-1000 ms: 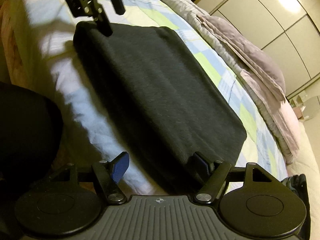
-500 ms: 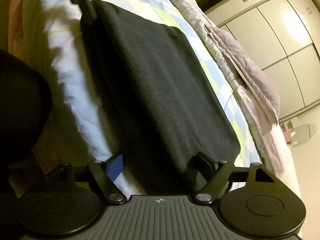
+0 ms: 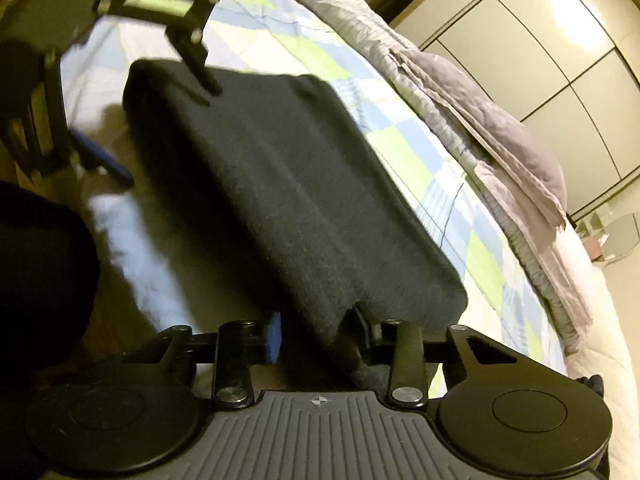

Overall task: Fold clothes
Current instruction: 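Grasp the folded dark grey pants with both grippers and lift them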

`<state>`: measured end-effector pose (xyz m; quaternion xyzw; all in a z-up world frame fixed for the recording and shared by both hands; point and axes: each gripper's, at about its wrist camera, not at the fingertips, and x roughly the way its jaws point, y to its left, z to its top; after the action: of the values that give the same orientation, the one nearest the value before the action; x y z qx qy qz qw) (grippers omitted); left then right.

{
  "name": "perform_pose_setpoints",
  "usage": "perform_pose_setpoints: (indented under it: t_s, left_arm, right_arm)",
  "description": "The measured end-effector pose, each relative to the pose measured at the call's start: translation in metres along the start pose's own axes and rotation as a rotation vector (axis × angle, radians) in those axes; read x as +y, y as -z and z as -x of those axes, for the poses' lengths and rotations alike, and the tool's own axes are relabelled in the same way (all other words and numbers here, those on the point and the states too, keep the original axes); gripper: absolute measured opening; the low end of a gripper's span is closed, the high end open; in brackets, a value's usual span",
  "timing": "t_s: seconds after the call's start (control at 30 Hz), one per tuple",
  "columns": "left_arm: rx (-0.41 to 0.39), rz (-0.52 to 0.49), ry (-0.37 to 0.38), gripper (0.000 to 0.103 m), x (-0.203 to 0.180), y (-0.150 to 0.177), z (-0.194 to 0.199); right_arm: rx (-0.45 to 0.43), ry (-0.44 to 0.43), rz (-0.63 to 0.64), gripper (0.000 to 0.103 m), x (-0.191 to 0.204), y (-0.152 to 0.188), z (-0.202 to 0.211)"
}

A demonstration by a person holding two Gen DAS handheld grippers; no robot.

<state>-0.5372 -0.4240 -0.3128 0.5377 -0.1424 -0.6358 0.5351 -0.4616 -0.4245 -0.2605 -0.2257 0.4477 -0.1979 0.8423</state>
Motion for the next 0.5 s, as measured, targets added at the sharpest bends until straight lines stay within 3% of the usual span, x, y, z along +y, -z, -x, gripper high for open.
perform_pose_setpoints:
  t_s: [0.1,0.17,0.2,0.37,0.43,0.47,0.5]
  left_arm:
    - [0.024,-0.073,-0.072,0.077,-0.005,-0.002,-0.01]
    - [0.067,-0.146,-0.134,0.073,-0.008,0.0,-0.021]
    - [0.084,-0.163,-0.145,0.065,-0.007,0.002,-0.025]
    - [0.094,-0.059,-0.048,0.045,0.014,0.01,-0.028]
    - [0.088,-0.016,-0.017,0.04,0.022,0.011,-0.026]
    - [0.085,0.005,-0.001,0.039,0.026,0.012,-0.026]
    - [0.082,0.024,0.012,0.038,0.03,0.013,-0.026]
  right_arm:
    - [-0.014,-0.019,-0.041,0.033,-0.014,-0.007,0.003]
    - [-0.021,-0.025,-0.057,0.033,-0.019,-0.008,0.008]
    - [-0.024,-0.026,-0.058,0.033,-0.019,-0.009,0.008]
    - [-0.037,-0.004,-0.004,0.034,0.002,0.003,0.012]
    - [-0.05,0.023,0.043,0.045,0.016,0.011,0.013]
    - [-0.059,0.044,0.072,0.065,0.025,0.015,0.014]
    - [-0.077,0.071,0.103,0.079,0.032,0.019,0.015]
